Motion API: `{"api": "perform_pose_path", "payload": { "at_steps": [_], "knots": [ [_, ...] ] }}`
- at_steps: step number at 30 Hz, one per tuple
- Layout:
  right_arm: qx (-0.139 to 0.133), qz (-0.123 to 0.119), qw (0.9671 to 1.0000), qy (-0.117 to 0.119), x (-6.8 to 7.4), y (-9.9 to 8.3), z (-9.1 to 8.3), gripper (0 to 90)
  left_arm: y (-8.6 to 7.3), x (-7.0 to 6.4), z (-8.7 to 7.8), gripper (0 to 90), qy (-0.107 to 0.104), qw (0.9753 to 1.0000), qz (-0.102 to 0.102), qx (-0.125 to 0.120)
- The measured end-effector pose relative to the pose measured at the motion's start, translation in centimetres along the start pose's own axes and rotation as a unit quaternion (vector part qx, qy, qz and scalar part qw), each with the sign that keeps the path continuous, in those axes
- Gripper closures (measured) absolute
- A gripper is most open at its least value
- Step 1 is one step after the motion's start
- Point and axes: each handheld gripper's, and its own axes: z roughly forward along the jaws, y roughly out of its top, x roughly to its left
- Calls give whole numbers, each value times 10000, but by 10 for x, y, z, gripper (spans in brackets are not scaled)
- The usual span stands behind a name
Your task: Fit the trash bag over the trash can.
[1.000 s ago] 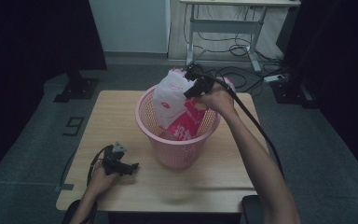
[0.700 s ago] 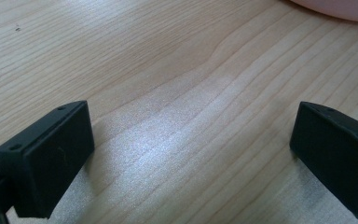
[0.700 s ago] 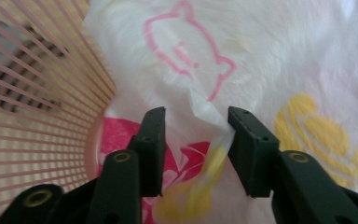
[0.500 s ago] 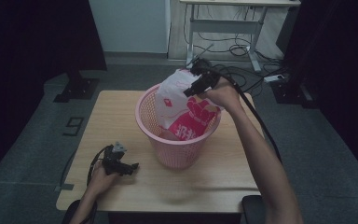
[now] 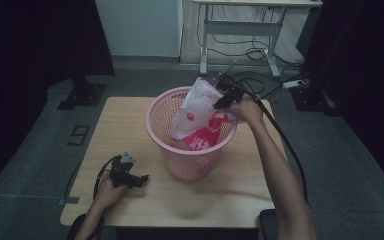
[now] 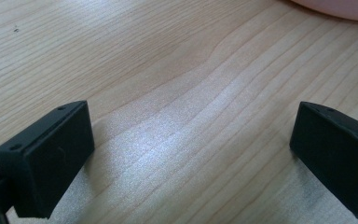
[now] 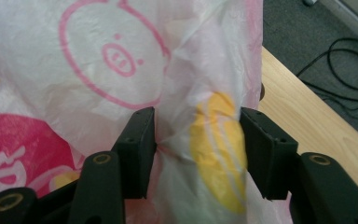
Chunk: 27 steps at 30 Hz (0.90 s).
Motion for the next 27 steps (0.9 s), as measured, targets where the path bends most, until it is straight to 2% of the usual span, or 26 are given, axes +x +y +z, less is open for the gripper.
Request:
{"api": "perform_pose_path", "payload": {
  "at_steps": [1,2,3,4,5,6,8,9,10,11,14,17,19,21,22,24,25,26,27],
  "knots": [
    [34,-76,10000,-37,2,1,0,464,0,0,0,0,2,10000,2,2],
    [105,-168,9997,-133,5,5,-6,374,0,0,0,0,2,10000,1,2],
    [105,-168,9997,-133,5,5,-6,374,0,0,0,0,2,10000,1,2],
    [-45,-112,9998,-129,5,8,-15,353,0,0,0,0,1,10000,3,1],
    [-143,-67,9998,-132,6,9,-20,373,0,0,0,0,0,10000,1,4],
    [-179,-47,9997,-154,6,9,-25,443,0,0,0,0,1,10000,4,5],
    [-51,-9,9996,-271,7,9,-29,609,0,0,0,0,1,10000,4,6],
    [-48,-47,9993,-374,7,9,-32,681,0,0,0,0,0,10000,1,4],
    [-95,-48,9992,-374,8,9,-34,735,0,0,0,0,0,10000,1,4],
    [-95,-48,9992,-374,8,9,-34,735,0,0,0,0,-1,10000,2,5],
    [-260,-29,9989,-387,9,10,-45,837,0,0,0,0,-3,10000,0,1],
    [-352,-121,9988,-311,14,17,-62,863,0,0,0,0,3,10000,1,2],
    [-399,-136,9987,-280,17,20,-68,863,0,0,0,0,0,10000,-2,-1],
    [-465,-230,9984,-220,26,27,-81,863,0,0,0,0,3,10000,-2,1],
    [-527,-305,9980,-148,36,35,-92,862,0,0,0,0,1,10000,0,-1],
    [-551,-404,9976,-89,45,42,-101,861,0,0,0,0,0,10000,0,4],
    [-551,-404,9976,-89,45,42,-101,861,0,0,0,0,0,10000,1,3],
    [-582,-477,9972,20,55,50,-107,857,0,0,0,0,0,10000,1,4],
    [-582,-477,9972,20,55,50,-107,857,0,0,0,0,0,10000,1,4]
  ]
}}
